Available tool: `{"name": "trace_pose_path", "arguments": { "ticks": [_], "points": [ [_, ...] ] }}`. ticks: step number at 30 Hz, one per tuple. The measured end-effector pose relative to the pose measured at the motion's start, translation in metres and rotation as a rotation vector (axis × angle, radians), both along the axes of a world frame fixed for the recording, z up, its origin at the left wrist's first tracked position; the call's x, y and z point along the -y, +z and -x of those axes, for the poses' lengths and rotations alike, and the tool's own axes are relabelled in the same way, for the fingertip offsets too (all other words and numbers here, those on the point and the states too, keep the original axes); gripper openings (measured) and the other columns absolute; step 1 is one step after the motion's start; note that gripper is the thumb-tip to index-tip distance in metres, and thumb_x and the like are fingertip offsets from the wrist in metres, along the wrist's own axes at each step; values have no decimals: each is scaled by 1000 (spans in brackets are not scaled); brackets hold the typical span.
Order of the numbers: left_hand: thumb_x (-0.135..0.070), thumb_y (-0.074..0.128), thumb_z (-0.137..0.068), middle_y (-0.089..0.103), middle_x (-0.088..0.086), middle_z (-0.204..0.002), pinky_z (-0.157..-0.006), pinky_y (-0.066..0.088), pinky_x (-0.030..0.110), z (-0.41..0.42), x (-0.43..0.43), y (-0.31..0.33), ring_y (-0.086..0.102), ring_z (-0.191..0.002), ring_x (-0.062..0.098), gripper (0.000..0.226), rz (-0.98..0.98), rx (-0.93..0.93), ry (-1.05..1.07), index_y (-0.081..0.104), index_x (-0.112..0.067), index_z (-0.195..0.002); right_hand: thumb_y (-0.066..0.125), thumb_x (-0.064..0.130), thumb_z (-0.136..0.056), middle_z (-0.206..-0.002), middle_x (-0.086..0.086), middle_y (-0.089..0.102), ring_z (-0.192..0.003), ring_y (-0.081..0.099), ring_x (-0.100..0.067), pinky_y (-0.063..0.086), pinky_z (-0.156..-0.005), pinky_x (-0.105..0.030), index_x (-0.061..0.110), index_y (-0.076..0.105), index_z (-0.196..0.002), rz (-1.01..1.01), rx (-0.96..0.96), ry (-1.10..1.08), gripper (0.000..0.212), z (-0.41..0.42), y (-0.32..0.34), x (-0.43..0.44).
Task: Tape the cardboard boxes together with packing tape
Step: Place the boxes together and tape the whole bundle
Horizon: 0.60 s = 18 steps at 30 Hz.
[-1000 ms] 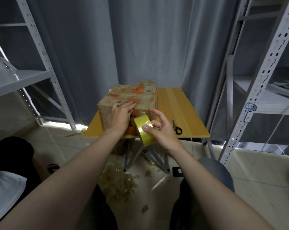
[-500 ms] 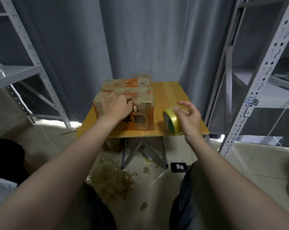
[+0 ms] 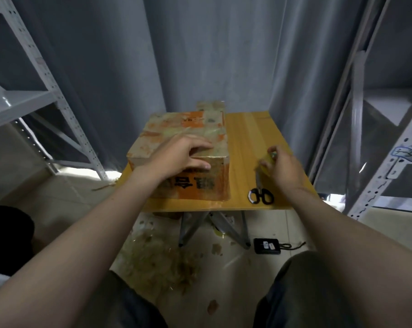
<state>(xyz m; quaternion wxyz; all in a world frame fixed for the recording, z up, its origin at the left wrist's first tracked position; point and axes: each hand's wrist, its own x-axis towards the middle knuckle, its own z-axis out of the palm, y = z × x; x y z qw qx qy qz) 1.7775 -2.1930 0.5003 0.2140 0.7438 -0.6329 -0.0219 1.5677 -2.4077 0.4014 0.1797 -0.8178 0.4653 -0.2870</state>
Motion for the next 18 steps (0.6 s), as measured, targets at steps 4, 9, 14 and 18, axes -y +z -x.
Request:
{"name": "trace_pose_path", "arguments": {
  "ticks": [4,9,14,18],
  "points": [
    [-55,69,-92,60,-7,-148,-115,42,42,-5,-9,-6,51,-138,15,57,34,8,0,63,-27,-142,62,43,-100,-134,-17,59,-122,50,-43,43,-103,-47,16,60,-132,43,-182,-32,42,-13,14,-9],
    [-47,37,-109,71,2,-127,-96,49,47,-17,-20,-14,61,-117,27,43,107,82,280,70,-26,-127,40,42,-105,-123,-15,61,-116,51,-40,38,-106,-51,12,66,-119,445,327,126,42,-74,86,-74],
    [-40,38,-109,73,15,-98,-71,43,42,-15,-16,-18,64,-94,39,39,157,160,415,74,-24,-105,50,38,-105,-126,-10,64,-125,54,-36,21,-125,-58,14,70,-117,745,148,247,33,-111,70,-130],
    [-44,42,-107,74,9,-90,-71,48,41,-14,-14,-21,66,-89,33,39,174,155,418,77,-27,-105,57,43,-104,-121,-11,66,-119,54,-34,24,-122,-63,15,71,-111,741,298,5,32,-119,51,-125]
  ]
}}
